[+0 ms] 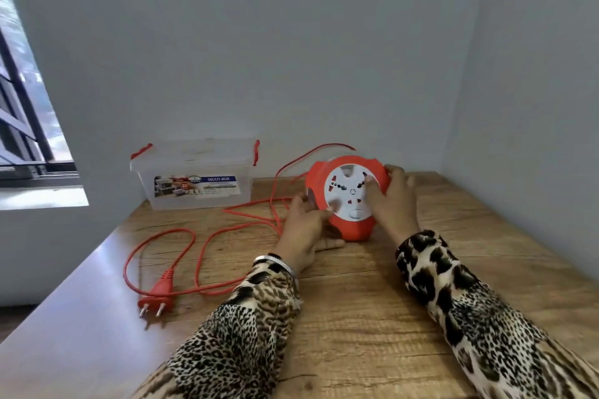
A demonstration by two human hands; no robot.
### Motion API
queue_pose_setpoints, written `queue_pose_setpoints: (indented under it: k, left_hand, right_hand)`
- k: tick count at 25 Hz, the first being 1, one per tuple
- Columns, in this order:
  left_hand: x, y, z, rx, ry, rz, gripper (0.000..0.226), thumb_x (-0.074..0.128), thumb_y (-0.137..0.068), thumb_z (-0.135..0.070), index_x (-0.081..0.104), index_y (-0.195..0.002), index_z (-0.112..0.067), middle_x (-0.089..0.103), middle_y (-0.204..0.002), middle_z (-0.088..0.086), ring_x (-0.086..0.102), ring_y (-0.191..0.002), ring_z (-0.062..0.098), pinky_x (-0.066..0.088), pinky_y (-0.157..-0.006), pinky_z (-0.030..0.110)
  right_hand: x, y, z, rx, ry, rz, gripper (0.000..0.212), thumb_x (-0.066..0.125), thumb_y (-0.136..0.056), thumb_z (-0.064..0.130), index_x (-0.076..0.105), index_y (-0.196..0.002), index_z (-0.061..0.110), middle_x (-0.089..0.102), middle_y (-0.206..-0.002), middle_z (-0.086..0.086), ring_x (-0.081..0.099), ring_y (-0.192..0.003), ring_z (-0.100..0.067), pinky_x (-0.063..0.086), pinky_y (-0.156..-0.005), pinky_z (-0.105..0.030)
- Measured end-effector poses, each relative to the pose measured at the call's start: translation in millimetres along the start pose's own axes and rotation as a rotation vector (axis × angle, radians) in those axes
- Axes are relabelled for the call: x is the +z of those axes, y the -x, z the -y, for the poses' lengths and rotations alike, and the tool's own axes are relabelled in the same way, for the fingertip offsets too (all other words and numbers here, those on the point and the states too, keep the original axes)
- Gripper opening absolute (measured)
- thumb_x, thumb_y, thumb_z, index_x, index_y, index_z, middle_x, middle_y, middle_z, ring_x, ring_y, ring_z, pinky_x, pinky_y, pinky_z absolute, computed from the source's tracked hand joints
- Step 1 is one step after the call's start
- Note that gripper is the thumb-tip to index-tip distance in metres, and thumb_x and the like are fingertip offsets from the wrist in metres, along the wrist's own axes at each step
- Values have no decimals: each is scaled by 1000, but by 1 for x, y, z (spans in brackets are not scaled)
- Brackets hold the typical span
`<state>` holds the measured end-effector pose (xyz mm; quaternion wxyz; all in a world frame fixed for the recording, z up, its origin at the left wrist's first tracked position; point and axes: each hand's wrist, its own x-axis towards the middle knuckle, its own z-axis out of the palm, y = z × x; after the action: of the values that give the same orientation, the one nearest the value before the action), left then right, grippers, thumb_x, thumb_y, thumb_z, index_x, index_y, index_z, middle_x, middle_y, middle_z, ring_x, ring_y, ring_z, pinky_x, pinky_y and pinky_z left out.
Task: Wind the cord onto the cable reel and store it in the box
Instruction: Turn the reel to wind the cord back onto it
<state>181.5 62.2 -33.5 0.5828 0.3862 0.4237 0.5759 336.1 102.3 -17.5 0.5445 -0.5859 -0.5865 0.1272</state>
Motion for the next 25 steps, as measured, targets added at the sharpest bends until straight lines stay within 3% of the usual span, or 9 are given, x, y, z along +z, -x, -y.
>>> queue_pose_setpoints:
  k: [2, 4, 7, 9, 12, 15, 19, 22, 25]
  left_hand:
    - [-9, -4, -8, 70, -30, -9, 41, 67, -88, -11, 48, -121, -28, 65, -126, 1, 72, -96, 32, 60, -59, 44]
    - [-16, -7, -14, 123, -101, 33, 38, 64, -91, -9, 52, -116, -36, 65, -128, -2, 75, -88, 28, 61, -60, 44]
    - [-25, -10, -21, 182, -205, 117, 47, 64, -92, -11, 48, -128, -36, 60, -135, -4, 75, -85, 25, 62, -58, 41]
    - [-29, -12, -24, 177, -230, 155, 63, 65, -91, -11, 38, -145, -31, 57, -138, -5, 75, -86, 26, 62, -59, 41]
    - [-35, -15, -25, 161, -232, 166, 68, 65, -92, -12, 33, -148, -33, 60, -133, -6, 76, -81, 23, 62, -61, 44]
    - [-38, -14, -28, 144, -247, 168, 67, 64, -92, -13, 34, -147, -36, 64, -128, -3, 75, -79, 28, 63, -63, 44]
    - [-34, -11, -31, 176, -324, 191, 64, 61, -94, -11, 35, -146, -38, 66, -123, -5, 75, -82, 20, 63, -65, 44]
    - [-30, -10, -32, 204, -378, 192, 63, 61, -94, -12, 35, -146, -38, 63, -129, -2, 72, -97, 24, 62, -70, 48]
    - [-29, -6, -31, 224, -363, 181, 63, 60, -95, -11, 34, -147, -35, 62, -131, -1, 71, -98, 21, 62, -61, 39]
  right_hand:
    - [-4, 7, 0, -82, 15, 64, 52, 57, -91, 28, 40, -137, 10, 40, -134, -14, 46, -116, -22, 36, -92, -26]
    - [-7, 12, 2, -228, 141, 44, 51, 59, -88, 20, 42, -135, 9, 41, -132, -14, 43, -117, -22, 34, -92, -25]
    - [-10, 13, 12, -533, 295, -14, 43, 58, -77, 3, 55, -119, 12, 45, -126, -15, 43, -114, -29, 41, -94, -36]
    - [-9, 13, 16, -678, 395, 37, 40, 54, -74, 1, 63, -110, 16, 50, -125, -15, 46, -111, -30, 43, -92, -40]
    - [-7, 13, 15, -829, 576, 91, 41, 56, -74, 0, 67, -106, 22, 57, -117, -11, 48, -107, -33, 39, -86, -46]
    - [-8, 14, 16, -847, 680, 158, 55, 69, -68, -2, 64, -112, 30, 56, -120, -11, 49, -103, -33, 37, -82, -44]
    - [-8, 15, 14, -804, 836, 290, 75, 70, -74, 4, 49, -134, 44, 43, -141, -21, 43, -120, -39, 37, -92, -51]
    - [-5, 16, 11, -817, 870, 234, 68, 72, -76, 8, 52, -133, 40, 47, -136, -26, 48, -117, -42, 39, -92, -53]
    - [-1, 21, 11, -820, 886, 139, 56, 63, -82, 20, 50, -133, 39, 57, -123, -24, 56, -105, -38, 40, -87, -48]
